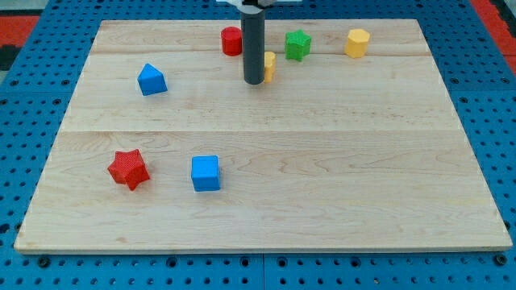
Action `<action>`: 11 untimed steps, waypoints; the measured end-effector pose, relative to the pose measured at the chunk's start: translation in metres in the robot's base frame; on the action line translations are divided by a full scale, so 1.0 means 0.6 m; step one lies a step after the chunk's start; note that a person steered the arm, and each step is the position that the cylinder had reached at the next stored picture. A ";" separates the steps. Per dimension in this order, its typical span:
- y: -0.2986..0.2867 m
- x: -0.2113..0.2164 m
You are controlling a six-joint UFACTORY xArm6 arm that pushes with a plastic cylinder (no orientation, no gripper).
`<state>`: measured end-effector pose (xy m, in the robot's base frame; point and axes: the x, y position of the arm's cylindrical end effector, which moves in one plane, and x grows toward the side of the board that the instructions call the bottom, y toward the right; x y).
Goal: Separate red circle from green circle
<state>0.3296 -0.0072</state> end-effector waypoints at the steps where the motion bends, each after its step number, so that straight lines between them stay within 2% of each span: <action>1: -0.098 0.000; 2: -0.129 -0.044; 4: -0.166 -0.230; 5: -0.065 -0.225; 6: -0.018 -0.194; 7: -0.041 -0.144; 8: -0.129 -0.130; 9: -0.125 -0.079; 10: -0.067 0.025; 11: 0.087 0.057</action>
